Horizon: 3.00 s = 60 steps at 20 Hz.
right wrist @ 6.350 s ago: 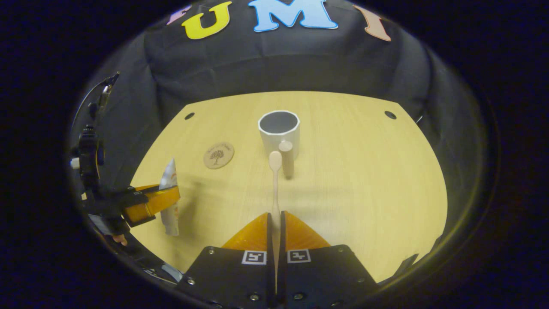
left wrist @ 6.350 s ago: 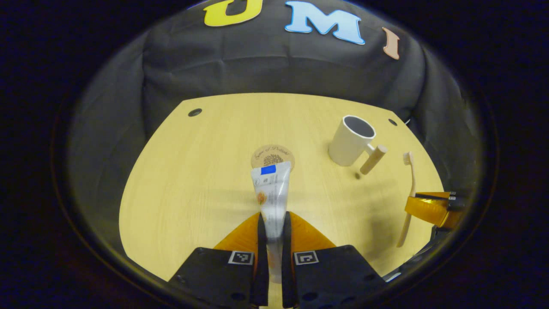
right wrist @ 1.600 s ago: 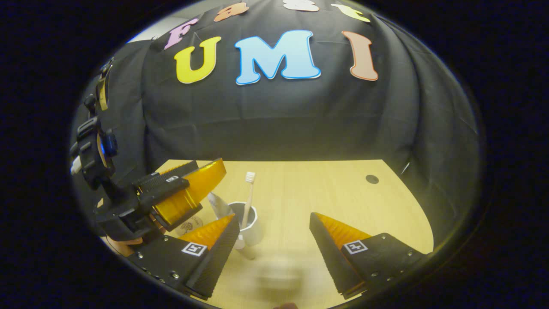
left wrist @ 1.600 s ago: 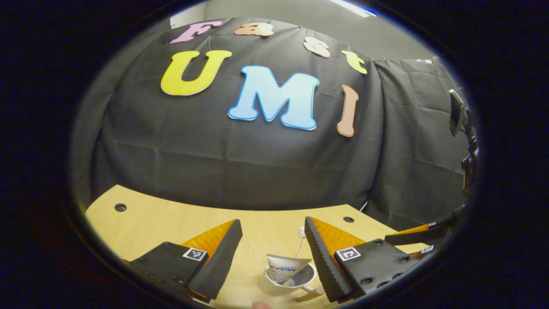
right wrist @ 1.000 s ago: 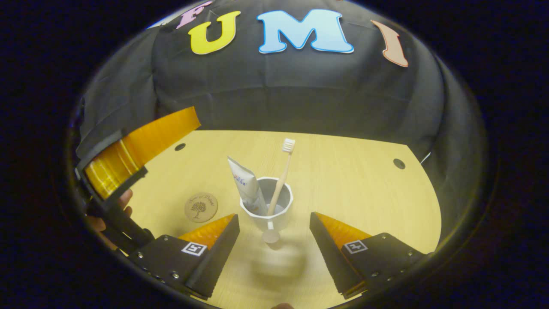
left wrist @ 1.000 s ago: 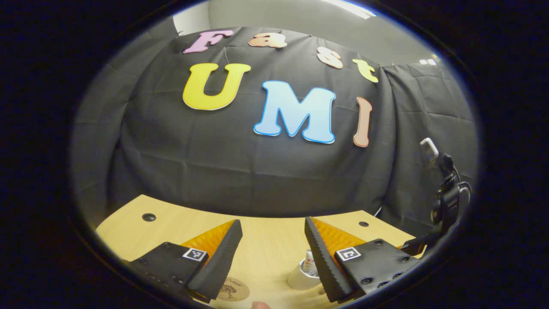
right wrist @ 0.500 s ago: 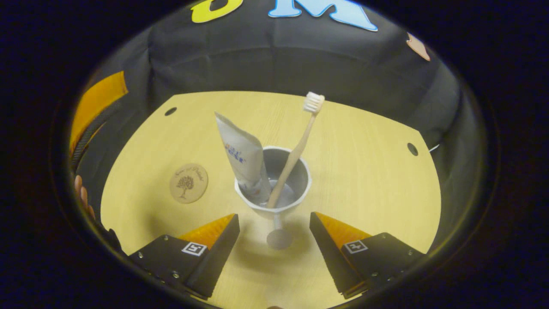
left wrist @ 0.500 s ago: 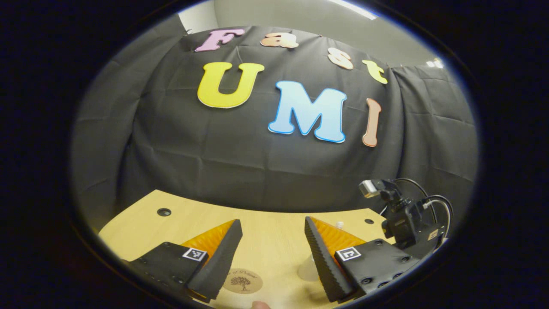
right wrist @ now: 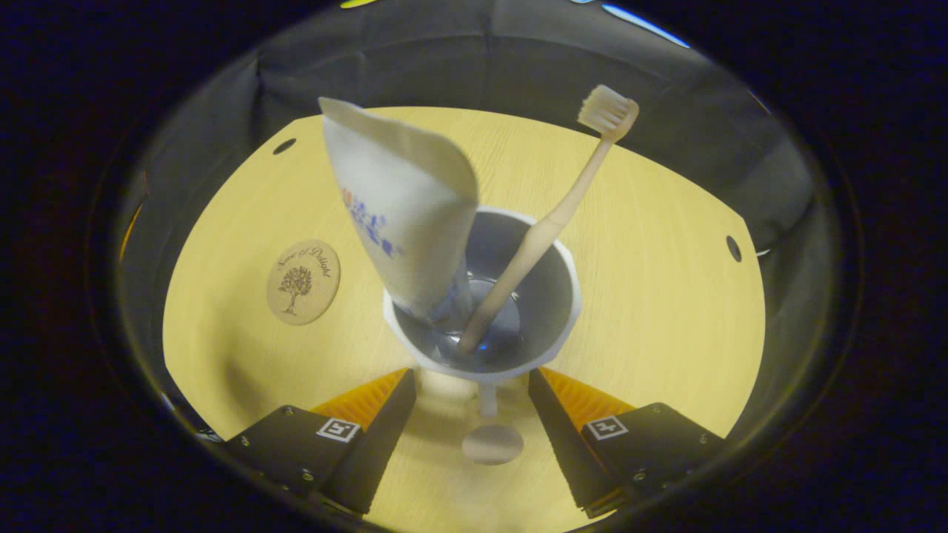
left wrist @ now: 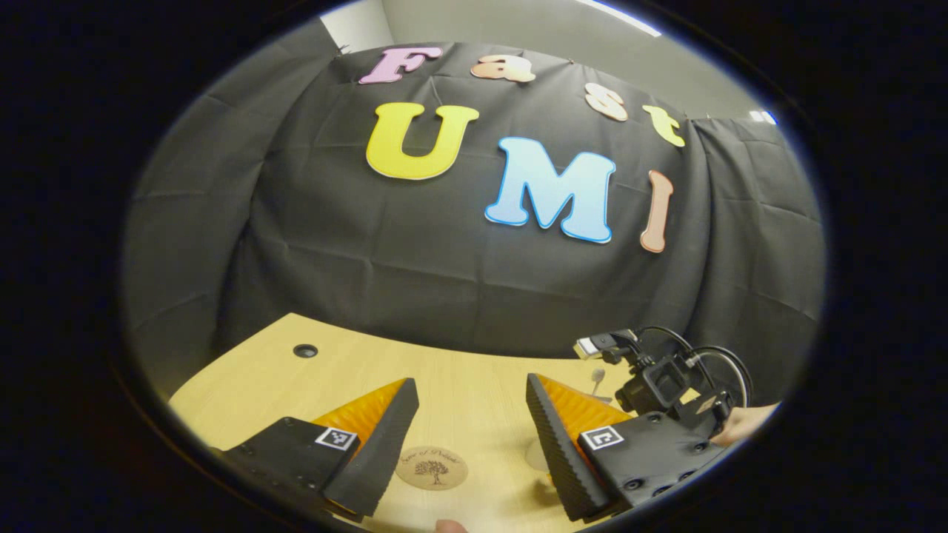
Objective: Put the toothbrush and toothpaste on the desktop into the cup, then pick up the cup and place it on the coaster on the desktop.
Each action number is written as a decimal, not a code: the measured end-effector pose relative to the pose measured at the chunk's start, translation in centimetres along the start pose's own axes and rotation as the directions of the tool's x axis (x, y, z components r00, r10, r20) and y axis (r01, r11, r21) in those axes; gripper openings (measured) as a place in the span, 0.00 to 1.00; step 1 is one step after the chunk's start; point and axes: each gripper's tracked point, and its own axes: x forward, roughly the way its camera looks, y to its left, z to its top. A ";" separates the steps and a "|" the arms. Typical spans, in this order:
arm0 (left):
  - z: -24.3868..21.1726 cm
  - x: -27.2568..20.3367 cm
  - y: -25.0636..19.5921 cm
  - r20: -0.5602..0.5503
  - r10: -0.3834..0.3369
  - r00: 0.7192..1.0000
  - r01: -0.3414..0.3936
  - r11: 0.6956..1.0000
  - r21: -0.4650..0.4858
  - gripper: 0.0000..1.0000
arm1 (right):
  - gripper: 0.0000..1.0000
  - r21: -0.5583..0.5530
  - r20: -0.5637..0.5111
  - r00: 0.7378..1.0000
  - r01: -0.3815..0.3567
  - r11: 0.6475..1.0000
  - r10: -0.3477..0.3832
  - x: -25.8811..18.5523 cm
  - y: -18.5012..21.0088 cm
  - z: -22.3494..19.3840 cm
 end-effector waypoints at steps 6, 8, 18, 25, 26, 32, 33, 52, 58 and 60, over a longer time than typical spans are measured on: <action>-1.9 -1.7 1.2 -0.038 0.024 0.999 -0.025 0.999 -0.024 0.89 | 0.66 0.006 -0.040 0.999 0.013 1.000 -0.013 1.0 -0.2 0.3; -2.3 -2.1 2.1 -0.045 0.040 0.998 -0.042 0.999 -0.031 0.94 | 0.52 0.021 -0.051 0.998 0.020 1.000 -0.019 0.8 -0.5 -0.3; -2.2 -4.0 4.4 -0.048 0.084 0.995 -0.086 0.995 -0.045 0.94 | 0.27 0.012 0.008 1.000 0.030 0.999 -0.030 -0.2 0.4 0.9; -1.9 -6.6 6.2 -0.052 0.104 0.993 -0.107 0.993 -0.059 0.94 | 0.27 -0.071 0.048 0.997 -0.053 0.996 0.056 -1.8 7.0 3.1; -1.9 -7.1 6.6 -0.052 0.109 0.993 -0.112 0.992 -0.058 0.94 | 0.27 -0.086 0.044 0.997 -0.063 0.994 0.067 -1.9 7.9 3.4; -0.9 -9.4 8.5 -0.036 0.129 0.991 -0.131 0.989 -0.068 0.94 | 0.27 -0.164 0.009 0.995 -0.101 0.981 0.103 -0.7 13.0 4.2; -0.8 -9.7 8.8 -0.033 0.130 0.991 -0.132 0.989 -0.070 0.94 | 0.27 -0.170 0.006 0.994 -0.106 0.980 0.109 -0.4 13.6 4.3; 0.0 -10.8 11.5 -0.033 0.125 0.992 -0.126 0.991 -0.040 0.94 | 0.58 -0.079 0.088 0.983 -0.156 0.985 0.163 -4.8 13.7 4.0; 2.3 -9.3 8.2 0.003 0.071 0.998 -0.071 0.998 -0.001 0.94 | 0.89 0.003 0.275 0.955 -0.117 0.993 0.111 -12.2 9.8 2.8; 3.5 -8.9 6.7 0.028 0.047 0.999 -0.047 0.999 0.023 0.94 | 0.89 0.018 0.350 0.935 -0.062 0.998 0.052 -14.9 7.3 2.8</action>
